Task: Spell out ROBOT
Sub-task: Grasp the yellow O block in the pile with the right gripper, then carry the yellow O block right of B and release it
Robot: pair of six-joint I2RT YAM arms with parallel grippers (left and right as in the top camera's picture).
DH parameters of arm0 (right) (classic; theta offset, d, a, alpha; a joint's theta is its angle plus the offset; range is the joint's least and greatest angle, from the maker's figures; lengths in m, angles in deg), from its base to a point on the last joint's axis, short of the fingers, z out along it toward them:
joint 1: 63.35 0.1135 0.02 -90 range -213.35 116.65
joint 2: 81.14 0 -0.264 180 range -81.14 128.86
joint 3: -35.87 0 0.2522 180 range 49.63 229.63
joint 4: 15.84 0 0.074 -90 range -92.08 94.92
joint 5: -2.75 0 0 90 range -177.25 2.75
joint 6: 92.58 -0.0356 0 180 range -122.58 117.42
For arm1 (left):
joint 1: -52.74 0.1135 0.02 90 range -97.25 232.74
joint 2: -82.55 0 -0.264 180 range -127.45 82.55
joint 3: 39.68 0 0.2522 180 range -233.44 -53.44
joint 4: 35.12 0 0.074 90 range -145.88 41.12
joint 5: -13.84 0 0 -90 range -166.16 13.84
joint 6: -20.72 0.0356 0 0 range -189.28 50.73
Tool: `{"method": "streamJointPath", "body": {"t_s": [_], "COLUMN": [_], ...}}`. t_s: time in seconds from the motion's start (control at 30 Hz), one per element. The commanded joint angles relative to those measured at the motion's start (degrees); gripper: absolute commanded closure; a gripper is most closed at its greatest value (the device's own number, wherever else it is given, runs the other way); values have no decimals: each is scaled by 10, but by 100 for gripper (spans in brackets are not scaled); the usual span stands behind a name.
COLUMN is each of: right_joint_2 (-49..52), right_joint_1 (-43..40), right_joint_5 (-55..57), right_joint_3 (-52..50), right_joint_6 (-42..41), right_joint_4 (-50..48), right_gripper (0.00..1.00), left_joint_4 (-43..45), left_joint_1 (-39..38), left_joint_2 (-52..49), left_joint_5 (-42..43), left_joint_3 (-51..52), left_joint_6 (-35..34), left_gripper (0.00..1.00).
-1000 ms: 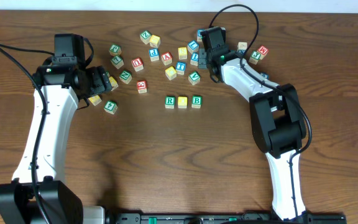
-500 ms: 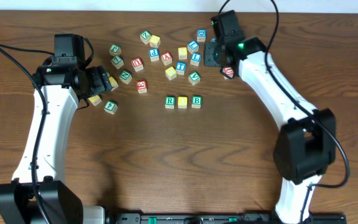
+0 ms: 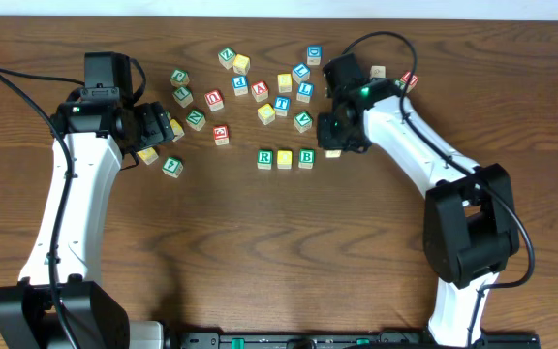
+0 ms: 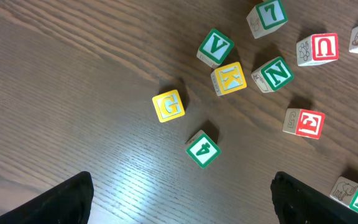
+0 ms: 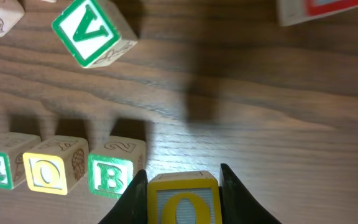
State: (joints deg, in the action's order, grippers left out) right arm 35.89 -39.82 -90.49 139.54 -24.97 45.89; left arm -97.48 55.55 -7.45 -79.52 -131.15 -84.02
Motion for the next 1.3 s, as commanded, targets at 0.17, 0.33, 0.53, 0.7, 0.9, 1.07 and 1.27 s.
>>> {"method": "streamJointPath", "body": {"t_s": [0.17,0.33,0.53,0.7,0.9,1.07,1.27], "right_joint_2": [6,6,6,6,6,6,6], "right_joint_1": [26,33,36,38,39,40,40], "right_joint_5": [37,70,76,76,76,76,76], "right_joint_3": [-53,-62,-63,-76,-91,-91,-91], "right_joint_6": [-33,-40,-50,-59,-59,-59,-59], "right_joint_4": [-48,-73,-85,-93,-108,-108,-111], "right_gripper": [81,82,81,81,79,75,71], "left_joint_4": [1,1,1,1,1,1,1], "left_joint_1": [1,1,1,1,1,1,1], "left_joint_2": [1,1,1,1,1,1,1], "left_joint_5": [-3,-3,-3,-3,-3,-3,-3], "left_joint_3": [-13,-13,-13,-13,-13,-13,-13], "left_joint_6": [5,5,5,5,5,5,5], "left_gripper": [10,10,10,10,10,10,9]}}
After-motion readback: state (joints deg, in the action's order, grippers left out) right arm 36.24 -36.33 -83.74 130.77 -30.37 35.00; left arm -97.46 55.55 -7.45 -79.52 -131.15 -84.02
